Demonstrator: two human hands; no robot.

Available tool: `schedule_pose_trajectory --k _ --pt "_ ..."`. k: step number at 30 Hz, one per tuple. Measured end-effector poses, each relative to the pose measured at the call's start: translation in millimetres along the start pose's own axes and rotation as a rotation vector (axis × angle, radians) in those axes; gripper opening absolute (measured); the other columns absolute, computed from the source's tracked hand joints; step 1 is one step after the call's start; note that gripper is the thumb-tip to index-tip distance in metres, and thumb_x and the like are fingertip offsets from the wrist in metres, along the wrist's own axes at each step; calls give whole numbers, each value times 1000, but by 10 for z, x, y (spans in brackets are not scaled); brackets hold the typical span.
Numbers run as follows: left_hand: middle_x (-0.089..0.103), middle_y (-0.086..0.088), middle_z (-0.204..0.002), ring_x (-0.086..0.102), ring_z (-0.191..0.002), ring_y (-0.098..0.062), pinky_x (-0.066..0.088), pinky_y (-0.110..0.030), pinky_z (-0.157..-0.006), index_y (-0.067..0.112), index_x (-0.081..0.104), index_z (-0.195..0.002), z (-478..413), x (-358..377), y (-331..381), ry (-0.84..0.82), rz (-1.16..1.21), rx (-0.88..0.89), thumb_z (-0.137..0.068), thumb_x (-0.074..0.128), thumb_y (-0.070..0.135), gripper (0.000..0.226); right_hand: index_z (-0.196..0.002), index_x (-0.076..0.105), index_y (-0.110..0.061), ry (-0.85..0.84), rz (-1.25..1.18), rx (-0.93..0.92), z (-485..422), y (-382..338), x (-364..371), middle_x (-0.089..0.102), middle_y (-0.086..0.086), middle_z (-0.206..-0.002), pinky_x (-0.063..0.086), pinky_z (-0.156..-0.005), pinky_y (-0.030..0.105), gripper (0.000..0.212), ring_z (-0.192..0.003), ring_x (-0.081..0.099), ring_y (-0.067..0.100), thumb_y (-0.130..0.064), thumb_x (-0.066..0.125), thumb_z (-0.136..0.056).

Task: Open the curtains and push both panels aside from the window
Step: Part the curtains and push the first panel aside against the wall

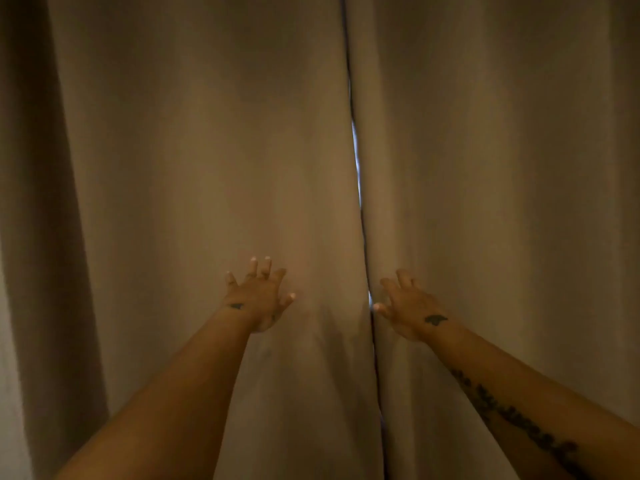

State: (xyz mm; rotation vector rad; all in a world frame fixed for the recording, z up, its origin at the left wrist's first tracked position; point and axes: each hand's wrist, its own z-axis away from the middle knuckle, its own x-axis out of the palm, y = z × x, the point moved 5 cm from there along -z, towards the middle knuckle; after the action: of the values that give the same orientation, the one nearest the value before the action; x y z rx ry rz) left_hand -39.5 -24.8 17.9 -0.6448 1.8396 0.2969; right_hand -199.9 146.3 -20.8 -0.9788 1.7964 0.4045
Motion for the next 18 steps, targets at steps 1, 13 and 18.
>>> schedule_pose_trajectory --k 1,13,18 --pt "-9 -5 -159 -10 -145 -27 7 -61 -113 23 7 -146 -90 -39 27 22 -34 4 -95 25 49 61 -129 32 -13 37 -21 -14 -91 12 -25 23 17 -144 42 -95 44 46 -123 35 36 -39 43 -92" --pt "-4 -3 -159 -6 -145 -24 9 -57 -114 22 12 -146 -1291 -998 473 366 -214 149 -96 28 40 55 -140 16 -10 417 -418 -101 -1104 1 -167 14 18 -152 23 -113 40 61 -138 17 32 -34 45 -92" --pt "-3 -2 -159 -6 -145 -24 7 -55 -115 22 12 -146 -1564 -1184 715 406 -252 231 -97 28 37 53 -142 7 -13 537 -461 -115 -1255 -124 -92 4 15 -155 13 -116 43 68 -143 3 28 -39 43 -91"
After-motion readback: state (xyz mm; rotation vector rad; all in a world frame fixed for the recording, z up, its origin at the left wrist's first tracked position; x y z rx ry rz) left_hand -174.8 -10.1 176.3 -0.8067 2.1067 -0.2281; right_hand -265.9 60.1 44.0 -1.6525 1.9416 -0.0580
